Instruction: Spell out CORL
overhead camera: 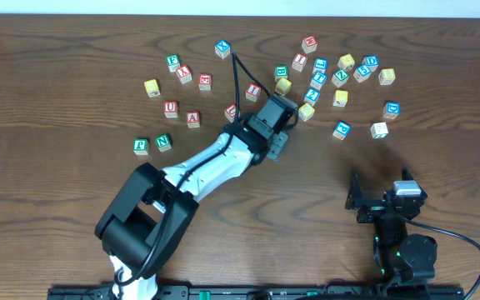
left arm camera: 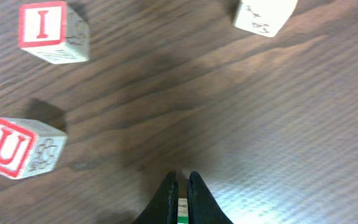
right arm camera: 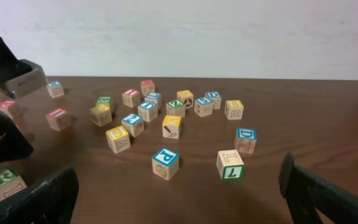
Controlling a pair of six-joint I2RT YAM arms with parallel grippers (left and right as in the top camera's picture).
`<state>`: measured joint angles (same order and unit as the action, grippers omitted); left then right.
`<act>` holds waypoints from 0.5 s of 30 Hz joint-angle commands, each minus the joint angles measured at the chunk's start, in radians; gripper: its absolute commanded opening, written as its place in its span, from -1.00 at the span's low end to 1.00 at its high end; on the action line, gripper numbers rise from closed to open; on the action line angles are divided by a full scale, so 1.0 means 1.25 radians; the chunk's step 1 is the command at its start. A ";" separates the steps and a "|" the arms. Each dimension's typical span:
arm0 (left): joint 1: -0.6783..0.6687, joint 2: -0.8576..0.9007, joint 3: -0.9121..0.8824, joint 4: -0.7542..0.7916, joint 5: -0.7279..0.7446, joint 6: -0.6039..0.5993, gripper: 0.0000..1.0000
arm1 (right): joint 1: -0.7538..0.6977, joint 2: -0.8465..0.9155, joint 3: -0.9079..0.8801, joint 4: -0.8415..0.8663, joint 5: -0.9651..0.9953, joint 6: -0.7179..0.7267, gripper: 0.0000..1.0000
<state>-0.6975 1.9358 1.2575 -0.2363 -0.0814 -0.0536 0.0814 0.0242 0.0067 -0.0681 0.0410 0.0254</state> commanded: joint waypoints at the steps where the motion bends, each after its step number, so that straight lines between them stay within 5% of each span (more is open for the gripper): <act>1: 0.009 0.005 -0.001 -0.001 -0.005 0.017 -0.85 | -0.004 0.000 -0.001 -0.003 0.001 -0.003 0.99; 15: 0.009 0.028 -0.001 0.006 0.008 0.034 -0.86 | -0.004 0.000 -0.001 -0.003 0.001 -0.003 0.98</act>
<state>-0.6865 1.9358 1.2575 -0.2352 -0.0769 -0.0425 0.0814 0.0242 0.0067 -0.0681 0.0410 0.0254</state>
